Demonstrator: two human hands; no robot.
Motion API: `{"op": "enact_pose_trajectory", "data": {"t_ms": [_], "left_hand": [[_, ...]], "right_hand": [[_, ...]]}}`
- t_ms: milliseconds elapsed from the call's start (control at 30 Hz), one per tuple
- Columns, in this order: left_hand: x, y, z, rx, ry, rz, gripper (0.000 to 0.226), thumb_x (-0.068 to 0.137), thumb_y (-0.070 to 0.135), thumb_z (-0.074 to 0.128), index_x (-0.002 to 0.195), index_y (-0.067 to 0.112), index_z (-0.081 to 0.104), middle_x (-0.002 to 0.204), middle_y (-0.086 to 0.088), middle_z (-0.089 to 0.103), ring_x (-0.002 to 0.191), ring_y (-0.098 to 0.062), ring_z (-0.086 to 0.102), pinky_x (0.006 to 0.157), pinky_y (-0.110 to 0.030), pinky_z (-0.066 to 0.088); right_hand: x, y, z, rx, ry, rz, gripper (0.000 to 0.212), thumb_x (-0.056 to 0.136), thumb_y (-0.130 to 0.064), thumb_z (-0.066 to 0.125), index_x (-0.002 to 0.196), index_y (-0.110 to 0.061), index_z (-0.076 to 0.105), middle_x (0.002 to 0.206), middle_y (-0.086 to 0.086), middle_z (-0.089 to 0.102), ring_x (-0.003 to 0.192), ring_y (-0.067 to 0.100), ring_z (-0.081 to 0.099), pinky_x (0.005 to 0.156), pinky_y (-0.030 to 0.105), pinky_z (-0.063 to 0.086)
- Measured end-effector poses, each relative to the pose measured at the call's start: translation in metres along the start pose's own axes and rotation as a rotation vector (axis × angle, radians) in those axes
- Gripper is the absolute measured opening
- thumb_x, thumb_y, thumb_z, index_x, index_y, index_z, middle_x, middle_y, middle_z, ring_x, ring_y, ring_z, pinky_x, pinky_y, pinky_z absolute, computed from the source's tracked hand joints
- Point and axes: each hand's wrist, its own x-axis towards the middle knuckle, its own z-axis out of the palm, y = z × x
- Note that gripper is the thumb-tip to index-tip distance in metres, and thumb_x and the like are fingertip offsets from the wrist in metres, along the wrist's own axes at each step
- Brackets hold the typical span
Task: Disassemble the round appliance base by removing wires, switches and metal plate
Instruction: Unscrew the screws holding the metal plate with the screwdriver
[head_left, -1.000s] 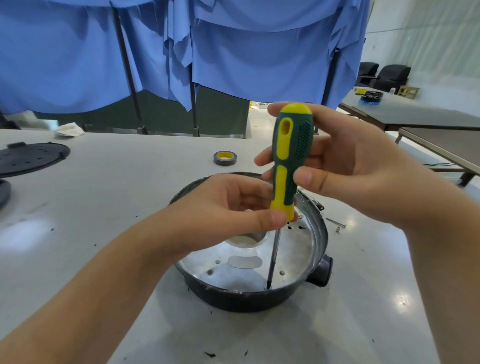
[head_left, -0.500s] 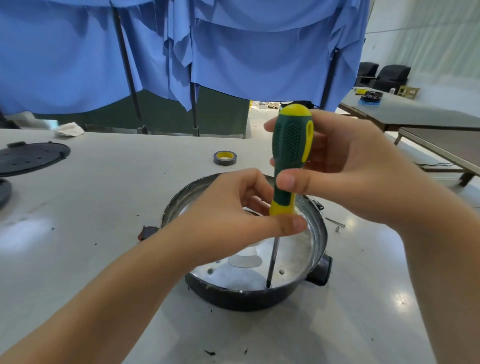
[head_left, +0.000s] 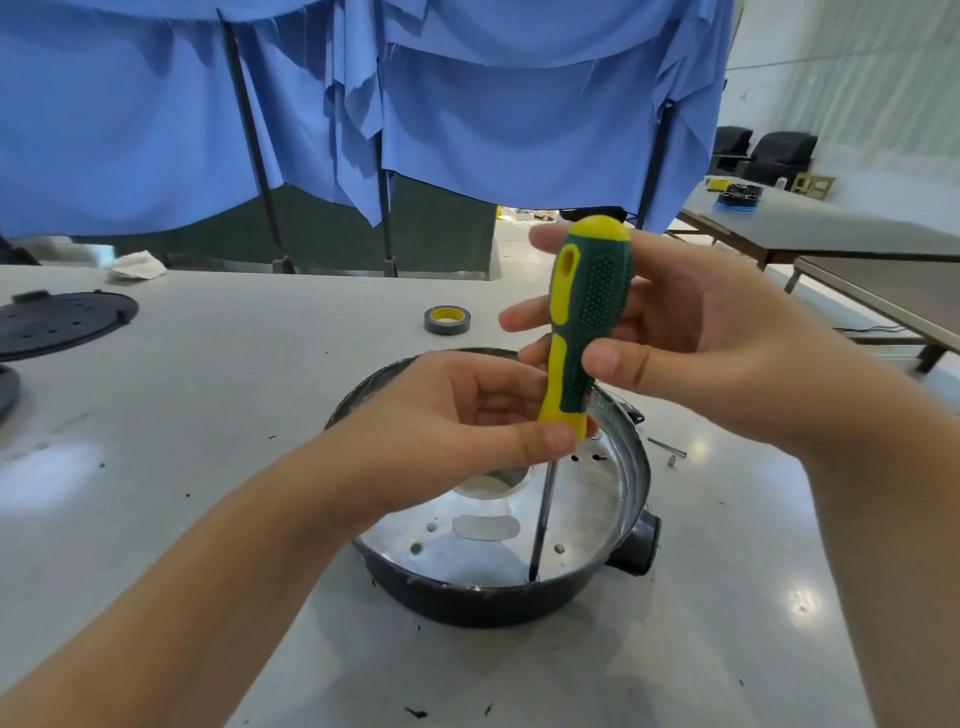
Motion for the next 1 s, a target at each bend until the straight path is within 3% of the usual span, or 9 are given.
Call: {"op": "enact_pose_trajectory", "data": {"t_ms": [167,267,333,400,500,600,667,833,1000], "left_hand": [[0.001,-0.005,-0.001,-0.003,0.040,0.063,0.033,0.061,0.025,0.082,0.093,0.023,0.076,0.092,-0.001,0.078,0.091,-0.019,0.074,0.085,-0.027,0.057],[0.002,-0.005,0.000,0.041,0.061,0.079,0.031,0.062,0.024,0.083,0.092,0.025,0.075,0.089,0.001,0.077,0.089,-0.018,0.074,0.086,-0.032,0.058],[0.002,-0.004,0.001,0.067,0.069,0.097,0.026,0.061,0.025,0.084,0.085,0.024,0.073,0.085,0.002,0.076,0.087,-0.019,0.073,0.087,-0.037,0.058],[0.001,-0.002,0.003,0.085,0.082,0.109,0.025,0.059,0.025,0.085,0.079,0.026,0.071,0.080,0.004,0.074,0.084,-0.018,0.072,0.087,-0.039,0.058],[0.000,0.000,0.005,0.094,0.091,0.116,0.030,0.054,0.030,0.088,0.075,0.027,0.066,0.074,0.007,0.071,0.077,-0.014,0.070,0.082,-0.039,0.059],[0.002,-0.001,0.009,0.128,0.153,0.098,0.047,0.050,0.032,0.089,0.088,0.016,0.066,0.077,0.006,0.071,0.080,-0.014,0.071,0.081,-0.042,0.060],[0.002,-0.001,0.011,0.140,0.162,0.084,0.051,0.054,0.031,0.088,0.099,0.019,0.069,0.085,0.004,0.072,0.087,-0.016,0.070,0.082,-0.044,0.059],[0.001,0.000,0.003,0.098,-0.018,0.022,0.032,0.068,0.033,0.079,0.099,0.036,0.072,0.096,0.010,0.075,0.095,-0.009,0.071,0.090,-0.031,0.056],[-0.002,0.000,-0.009,-0.012,-0.169,-0.003,0.033,0.077,0.021,0.074,0.110,0.019,0.073,0.110,-0.001,0.074,0.105,-0.017,0.069,0.093,-0.025,0.052]], "right_hand": [[0.000,-0.004,0.005,-0.119,0.047,0.022,0.043,0.075,-0.016,0.073,0.116,-0.014,0.061,0.109,0.000,0.070,0.104,0.010,0.067,0.079,0.020,0.055],[0.002,-0.007,0.010,-0.205,0.116,0.009,0.037,0.063,-0.030,0.080,0.096,-0.020,0.068,0.089,-0.011,0.073,0.086,0.005,0.070,0.071,0.016,0.055],[0.002,-0.007,0.011,-0.230,0.139,-0.001,0.037,0.059,-0.030,0.080,0.093,-0.017,0.070,0.083,-0.007,0.074,0.077,0.010,0.071,0.068,0.022,0.058],[0.002,-0.006,0.010,-0.236,0.135,-0.014,0.043,0.058,-0.029,0.082,0.096,-0.013,0.070,0.088,0.004,0.074,0.080,0.021,0.072,0.074,0.032,0.060],[0.001,-0.005,0.008,-0.158,0.098,-0.019,0.046,0.061,-0.027,0.080,0.103,-0.013,0.068,0.091,0.001,0.075,0.084,0.019,0.073,0.075,0.028,0.059],[0.001,-0.003,0.007,-0.069,0.037,-0.010,0.044,0.070,-0.013,0.074,0.112,-0.008,0.062,0.097,0.005,0.075,0.090,0.018,0.072,0.078,0.025,0.056],[0.002,-0.001,0.006,-0.031,0.012,-0.004,0.046,0.075,-0.004,0.069,0.119,-0.002,0.056,0.100,0.011,0.073,0.094,0.022,0.071,0.080,0.028,0.056],[0.001,0.003,0.002,-0.018,-0.039,-0.017,0.052,0.081,0.000,0.061,0.130,-0.004,0.045,0.110,0.015,0.070,0.102,0.024,0.069,0.084,0.048,0.056],[0.002,0.004,0.001,0.037,-0.091,-0.013,0.058,0.082,-0.002,0.058,0.137,-0.011,0.038,0.114,0.008,0.070,0.104,0.020,0.068,0.083,0.030,0.055]]}}
